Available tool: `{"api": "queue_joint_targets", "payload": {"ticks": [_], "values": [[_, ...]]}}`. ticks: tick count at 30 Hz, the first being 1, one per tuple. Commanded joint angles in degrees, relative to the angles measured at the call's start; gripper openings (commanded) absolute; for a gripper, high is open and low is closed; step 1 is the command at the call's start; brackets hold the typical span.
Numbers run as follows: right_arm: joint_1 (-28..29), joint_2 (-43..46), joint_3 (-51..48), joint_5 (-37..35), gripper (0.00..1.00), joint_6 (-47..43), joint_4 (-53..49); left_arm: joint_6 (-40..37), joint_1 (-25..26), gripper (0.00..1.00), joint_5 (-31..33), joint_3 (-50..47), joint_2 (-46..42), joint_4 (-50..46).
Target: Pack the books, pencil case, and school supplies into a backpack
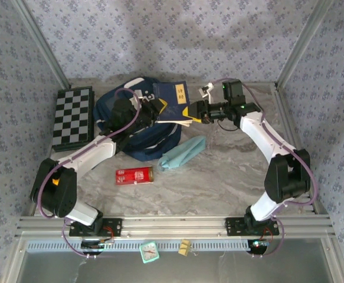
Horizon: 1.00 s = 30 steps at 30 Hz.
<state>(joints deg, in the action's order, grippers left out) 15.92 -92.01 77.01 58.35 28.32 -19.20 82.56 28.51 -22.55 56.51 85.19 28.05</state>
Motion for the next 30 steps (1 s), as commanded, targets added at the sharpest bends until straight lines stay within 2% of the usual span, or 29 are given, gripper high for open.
{"api": "queue_joint_targets", "payload": {"ticks": [1,3,5,11,14,18,23,26,30], "values": [[-0.38,3.43,-2.42,-4.27,0.77,1.32,-2.94,-0.33,0.47,0.00,-0.66,3.21,-0.06,4.61],[-0.52,3.48,-3.21,-5.09,0.90,4.30,-1.86,-0.85,0.91,0.00,-0.50,3.51,0.10,6.02],[-0.17,2.89,-4.04,-3.99,1.00,8.43,2.07,-1.56,1.51,0.00,-0.33,4.16,0.37,6.62],[0.34,2.32,-5.94,1.36,1.00,22.57,19.98,-4.30,2.05,0.00,0.30,5.62,1.17,4.30],[0.09,3.38,-7.30,2.75,0.95,29.41,29.63,-6.27,2.04,0.00,1.35,5.75,0.94,0.37],[-0.57,4.09,-7.71,2.89,0.80,32.43,32.62,-7.52,1.89,0.00,1.72,5.28,1.47,-0.83],[-0.97,3.37,-7.08,1.84,0.58,31.48,30.97,-8.93,1.82,0.00,1.65,5.06,1.82,-1.53],[-0.33,2.14,-5.91,1.33,0.50,29.01,27.71,-12.38,2.22,0.00,3.51,5.52,0.77,-5.88],[-0.38,1.04,-4.78,-0.09,0.27,25.39,22.61,-15.31,2.95,0.00,5.31,5.75,-0.06,-8.40]]}}
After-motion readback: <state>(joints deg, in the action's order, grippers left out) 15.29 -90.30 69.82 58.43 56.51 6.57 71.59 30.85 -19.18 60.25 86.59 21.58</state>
